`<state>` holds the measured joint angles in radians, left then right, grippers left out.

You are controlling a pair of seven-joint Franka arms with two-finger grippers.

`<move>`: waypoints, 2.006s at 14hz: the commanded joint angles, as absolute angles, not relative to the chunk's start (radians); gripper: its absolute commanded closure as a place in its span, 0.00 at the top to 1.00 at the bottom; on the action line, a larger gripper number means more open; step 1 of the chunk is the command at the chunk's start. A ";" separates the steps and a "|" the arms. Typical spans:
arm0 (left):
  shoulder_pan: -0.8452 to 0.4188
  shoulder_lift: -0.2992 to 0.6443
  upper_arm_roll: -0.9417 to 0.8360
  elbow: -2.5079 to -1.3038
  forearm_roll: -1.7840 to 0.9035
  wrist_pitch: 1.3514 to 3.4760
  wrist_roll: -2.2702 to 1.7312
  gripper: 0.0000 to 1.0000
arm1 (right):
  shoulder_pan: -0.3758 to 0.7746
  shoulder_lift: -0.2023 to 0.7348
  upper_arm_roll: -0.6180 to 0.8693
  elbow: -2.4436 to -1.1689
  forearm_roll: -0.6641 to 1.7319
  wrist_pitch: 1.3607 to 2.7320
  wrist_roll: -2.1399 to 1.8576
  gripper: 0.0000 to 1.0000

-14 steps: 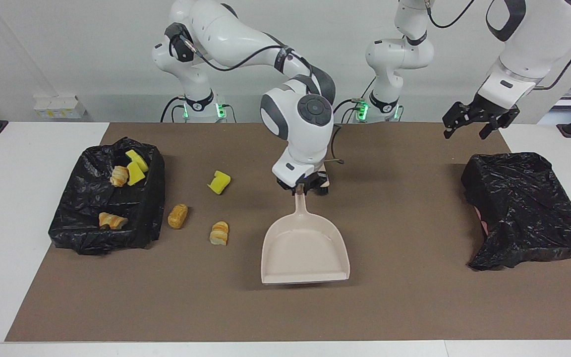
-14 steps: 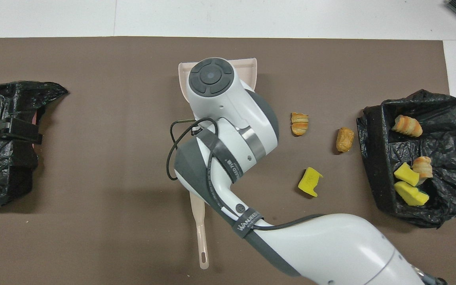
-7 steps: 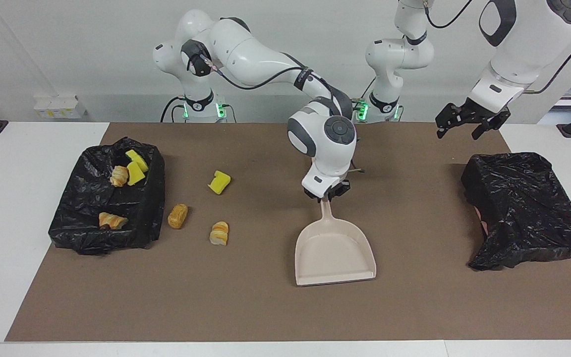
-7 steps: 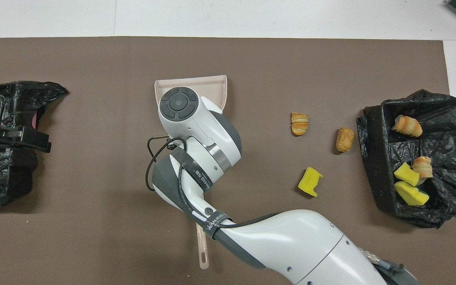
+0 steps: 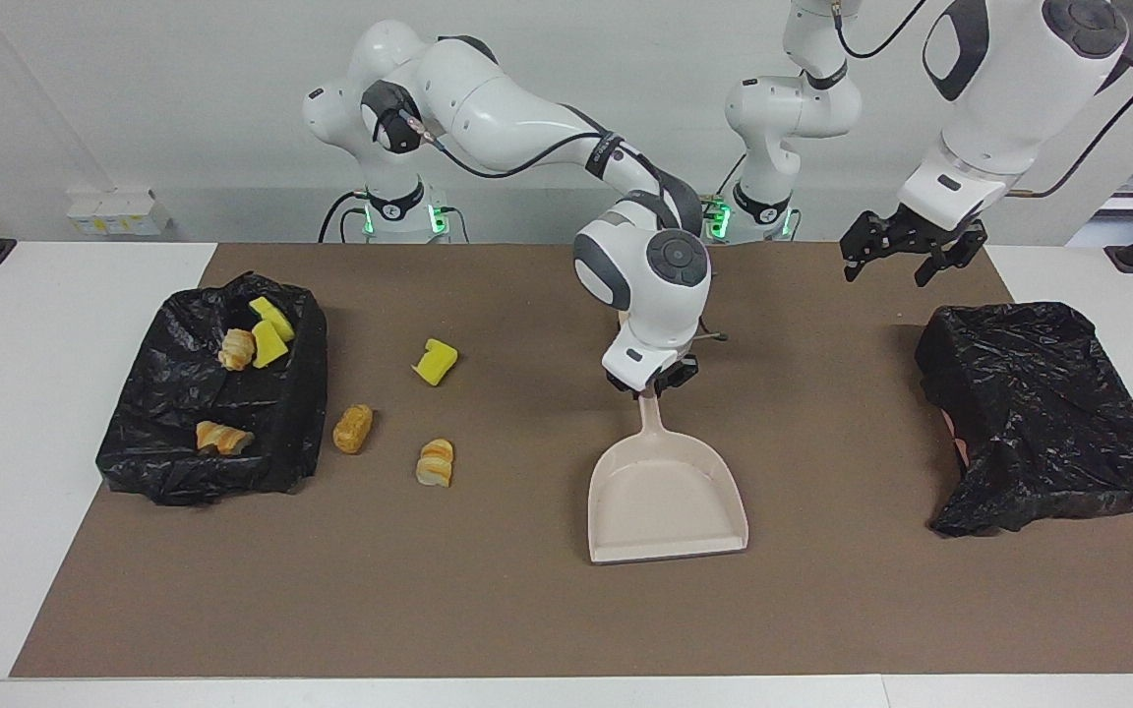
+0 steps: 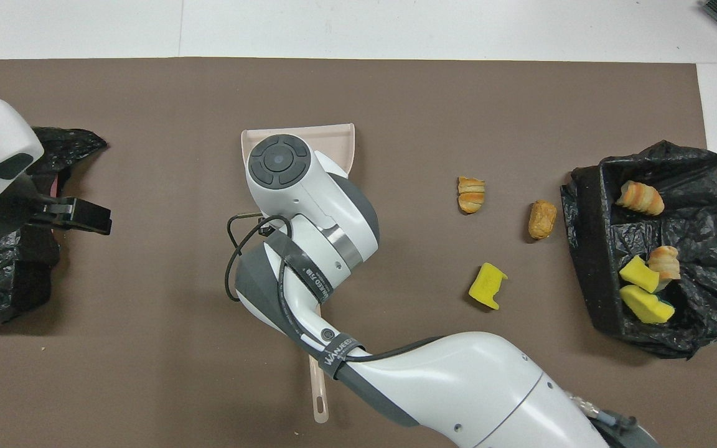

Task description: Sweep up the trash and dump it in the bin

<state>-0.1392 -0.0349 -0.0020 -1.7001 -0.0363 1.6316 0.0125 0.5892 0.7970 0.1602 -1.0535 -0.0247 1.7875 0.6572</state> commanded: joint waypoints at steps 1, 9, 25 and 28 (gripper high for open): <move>-0.182 -0.032 0.012 -1.743 -0.048 1.710 0.008 1.00 | 0.583 0.718 0.166 -1.121 0.000 1.761 0.676 0.54; -0.265 0.081 0.011 -1.738 -0.066 1.905 -0.038 1.00 | 0.591 0.450 0.238 -1.512 0.002 1.784 0.762 0.92; -0.567 0.304 0.011 -1.867 -0.021 2.252 -0.469 0.97 | 0.709 0.147 0.272 -2.111 0.152 2.138 0.778 0.40; -0.569 0.301 0.011 -1.867 -0.021 2.220 -0.472 0.61 | 0.715 0.141 0.272 -2.123 0.149 2.175 0.813 0.00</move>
